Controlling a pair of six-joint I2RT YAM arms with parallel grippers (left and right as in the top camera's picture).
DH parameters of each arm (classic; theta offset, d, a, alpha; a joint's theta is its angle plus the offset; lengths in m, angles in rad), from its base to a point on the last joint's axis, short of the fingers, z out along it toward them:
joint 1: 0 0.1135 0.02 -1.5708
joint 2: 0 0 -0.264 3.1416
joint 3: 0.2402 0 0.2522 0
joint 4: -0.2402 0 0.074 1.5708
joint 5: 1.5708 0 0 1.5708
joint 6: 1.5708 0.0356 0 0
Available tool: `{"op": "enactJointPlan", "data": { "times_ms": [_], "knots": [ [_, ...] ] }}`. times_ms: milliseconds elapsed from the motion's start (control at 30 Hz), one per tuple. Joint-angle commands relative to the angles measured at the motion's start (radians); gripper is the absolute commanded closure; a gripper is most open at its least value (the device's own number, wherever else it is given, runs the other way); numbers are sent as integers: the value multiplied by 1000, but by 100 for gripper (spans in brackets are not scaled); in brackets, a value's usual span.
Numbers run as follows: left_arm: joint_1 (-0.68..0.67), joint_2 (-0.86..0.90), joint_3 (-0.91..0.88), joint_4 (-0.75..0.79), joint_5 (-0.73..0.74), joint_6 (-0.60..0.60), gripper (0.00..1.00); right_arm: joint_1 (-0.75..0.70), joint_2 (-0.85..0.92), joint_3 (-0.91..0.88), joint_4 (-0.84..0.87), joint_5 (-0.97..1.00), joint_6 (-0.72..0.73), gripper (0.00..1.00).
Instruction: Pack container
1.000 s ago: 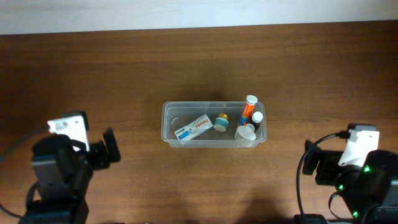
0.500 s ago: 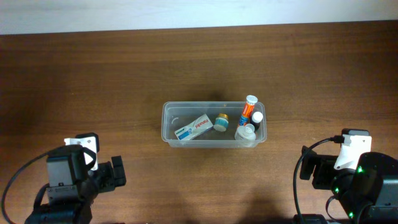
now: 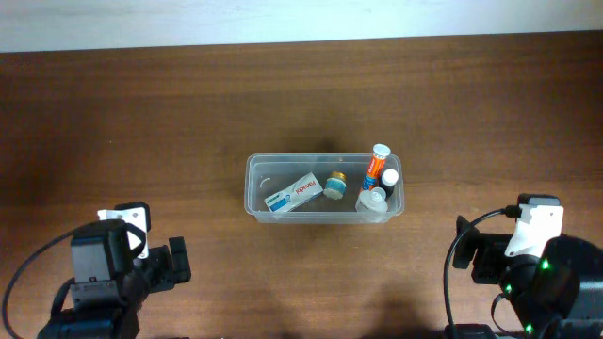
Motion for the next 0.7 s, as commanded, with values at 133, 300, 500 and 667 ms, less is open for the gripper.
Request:
{"op": "enactJointPlan", "data": {
  "times_ms": [133,300,500,667],
  "knots": [
    [3,-8,-4,-1,11,-10,0,49,-216,-232,177,-6,-63,2],
    [3,-8,-4,-1,11,-10,1,61,-385,-427,339,-6,-64,2],
    [3,-8,-4,-1,11,-10,0,61,-528,-636,626,-6,-74,2],
    [3,-8,-4,0,11,-10,0,60,-526,-790,894,-5,-75,2]
  ]
}}
